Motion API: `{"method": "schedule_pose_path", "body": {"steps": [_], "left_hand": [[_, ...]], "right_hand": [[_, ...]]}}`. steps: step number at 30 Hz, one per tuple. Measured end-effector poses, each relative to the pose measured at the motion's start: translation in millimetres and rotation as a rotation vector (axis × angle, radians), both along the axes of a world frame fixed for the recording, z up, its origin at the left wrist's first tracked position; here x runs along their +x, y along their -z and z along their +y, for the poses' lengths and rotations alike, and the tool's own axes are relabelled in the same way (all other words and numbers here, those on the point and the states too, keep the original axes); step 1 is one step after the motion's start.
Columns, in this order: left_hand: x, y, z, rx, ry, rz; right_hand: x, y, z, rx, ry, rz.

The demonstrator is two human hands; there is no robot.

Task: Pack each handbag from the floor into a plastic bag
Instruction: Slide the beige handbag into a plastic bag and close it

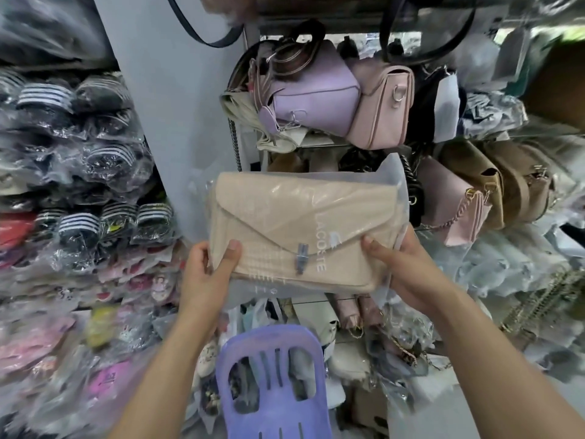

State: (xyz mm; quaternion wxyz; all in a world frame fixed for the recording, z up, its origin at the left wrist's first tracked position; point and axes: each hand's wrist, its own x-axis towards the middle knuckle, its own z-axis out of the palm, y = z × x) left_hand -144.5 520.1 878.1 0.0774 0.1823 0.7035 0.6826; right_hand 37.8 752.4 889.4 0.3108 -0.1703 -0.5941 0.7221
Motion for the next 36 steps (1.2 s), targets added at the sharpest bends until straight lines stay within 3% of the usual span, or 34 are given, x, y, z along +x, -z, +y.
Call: {"method": "schedule_pose_path", "body": {"steps": [9, 18, 23, 28, 36], "left_hand": [[1.7, 31.7, 18.3, -0.02, -0.008, -0.127], [4.0, 103.7, 47.1, -0.245, -0.014, -0.428], [13.1, 124.3, 63.7, -0.324, -0.006, -0.515], [-1.3, 129.9, 100.6, -0.407, 0.053, -0.476], [-57.9, 123.7, 177.4, -0.565, 0.188, -0.439]], "right_hand": [[13.6, 22.7, 16.1, -0.053, -0.017, -0.093], [45.0, 81.5, 41.3, -0.134, -0.005, -0.501], [52.7, 116.3, 52.9, -0.046, 0.069, -0.712], [40.5, 131.4, 56.8, -0.044, 0.134, -0.686], [12.5, 136.6, 70.6, -0.207, 0.264, -0.608]]}}
